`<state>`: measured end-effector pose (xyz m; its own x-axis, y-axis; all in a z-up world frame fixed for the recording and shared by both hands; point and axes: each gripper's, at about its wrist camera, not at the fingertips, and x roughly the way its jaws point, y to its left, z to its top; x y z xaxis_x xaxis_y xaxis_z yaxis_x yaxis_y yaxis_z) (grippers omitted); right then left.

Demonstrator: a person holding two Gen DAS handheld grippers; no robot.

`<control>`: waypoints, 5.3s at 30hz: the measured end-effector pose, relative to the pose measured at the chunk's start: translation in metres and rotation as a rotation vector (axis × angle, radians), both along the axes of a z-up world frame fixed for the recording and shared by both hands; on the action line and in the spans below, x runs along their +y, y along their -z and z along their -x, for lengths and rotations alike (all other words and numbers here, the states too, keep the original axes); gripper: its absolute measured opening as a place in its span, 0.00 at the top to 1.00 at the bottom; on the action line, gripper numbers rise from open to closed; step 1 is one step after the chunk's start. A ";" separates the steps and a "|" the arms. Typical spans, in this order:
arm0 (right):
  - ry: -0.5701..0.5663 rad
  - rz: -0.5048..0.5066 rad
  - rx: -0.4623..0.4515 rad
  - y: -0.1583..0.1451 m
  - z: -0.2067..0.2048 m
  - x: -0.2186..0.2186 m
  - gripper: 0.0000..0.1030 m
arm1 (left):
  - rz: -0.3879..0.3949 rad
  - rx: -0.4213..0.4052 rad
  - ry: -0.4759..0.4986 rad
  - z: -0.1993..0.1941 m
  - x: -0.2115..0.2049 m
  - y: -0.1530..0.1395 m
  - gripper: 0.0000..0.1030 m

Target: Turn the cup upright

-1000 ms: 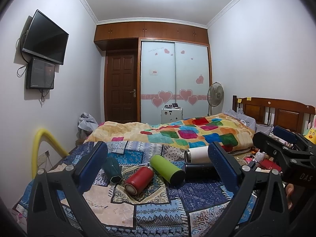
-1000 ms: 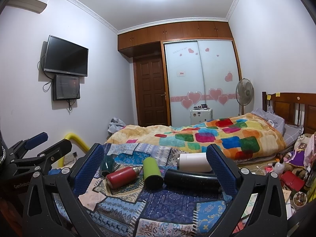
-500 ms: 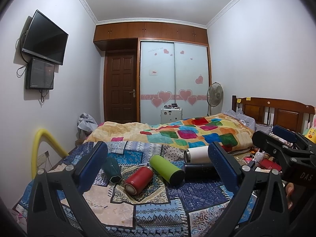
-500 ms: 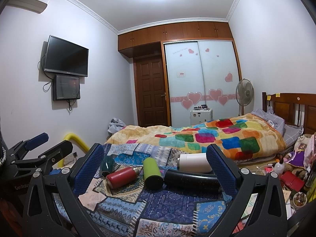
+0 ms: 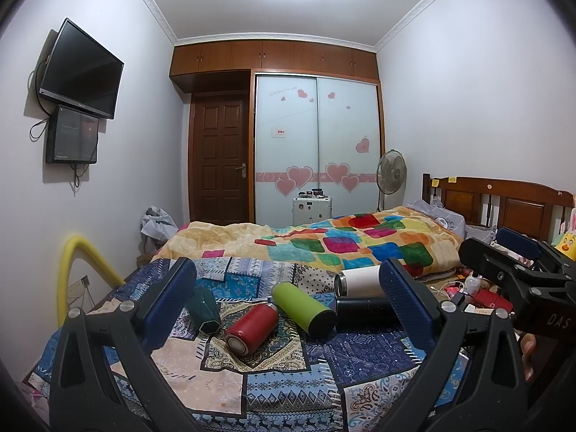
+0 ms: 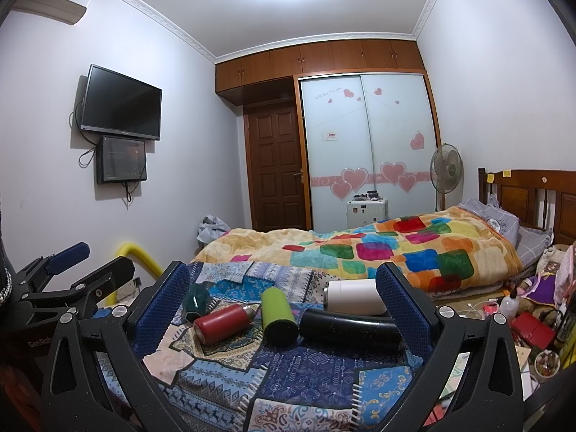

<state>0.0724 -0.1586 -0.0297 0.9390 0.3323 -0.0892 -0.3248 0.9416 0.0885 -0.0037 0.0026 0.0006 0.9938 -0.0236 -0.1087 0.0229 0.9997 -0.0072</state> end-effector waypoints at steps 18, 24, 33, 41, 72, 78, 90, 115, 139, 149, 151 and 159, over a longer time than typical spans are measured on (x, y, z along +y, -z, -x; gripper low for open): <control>0.001 0.007 0.010 0.003 -0.005 0.004 0.00 | 0.002 0.019 0.015 -0.008 0.000 0.004 0.00; 0.004 0.017 0.029 0.009 -0.016 0.006 0.00 | -0.005 0.036 0.020 -0.020 0.003 0.011 0.00; 0.014 0.044 0.128 0.038 -0.053 0.006 0.00 | -0.050 0.226 0.043 -0.096 0.028 0.039 0.00; 0.027 0.065 0.215 0.064 -0.084 -0.001 0.00 | -0.116 0.548 0.075 -0.208 0.051 0.105 0.05; 0.039 0.048 0.321 0.094 -0.120 -0.010 0.00 | -0.143 0.783 0.147 -0.267 0.045 0.158 0.38; 0.032 0.049 0.292 0.085 -0.106 -0.010 0.00 | -0.157 0.726 0.197 -0.225 0.023 0.130 0.38; 0.034 0.067 0.271 0.077 -0.087 -0.015 0.00 | -0.159 0.741 0.336 -0.188 -0.036 0.134 0.38; 0.047 0.120 0.376 0.109 -0.108 -0.011 0.00 | -0.137 0.683 0.379 -0.179 -0.027 0.130 0.37; -0.026 0.245 0.482 0.140 -0.137 0.033 0.00 | -0.130 0.701 0.316 -0.162 0.027 0.165 0.37; -0.137 0.257 0.482 0.102 -0.145 0.044 0.00 | -0.088 0.665 0.296 -0.151 0.028 0.160 0.37; -0.177 0.266 0.501 0.098 -0.152 0.055 0.00 | -0.092 0.650 0.278 -0.150 0.028 0.160 0.37; -0.268 0.297 0.698 0.118 -0.185 0.097 0.08 | -0.064 0.619 0.274 -0.142 0.035 0.161 0.36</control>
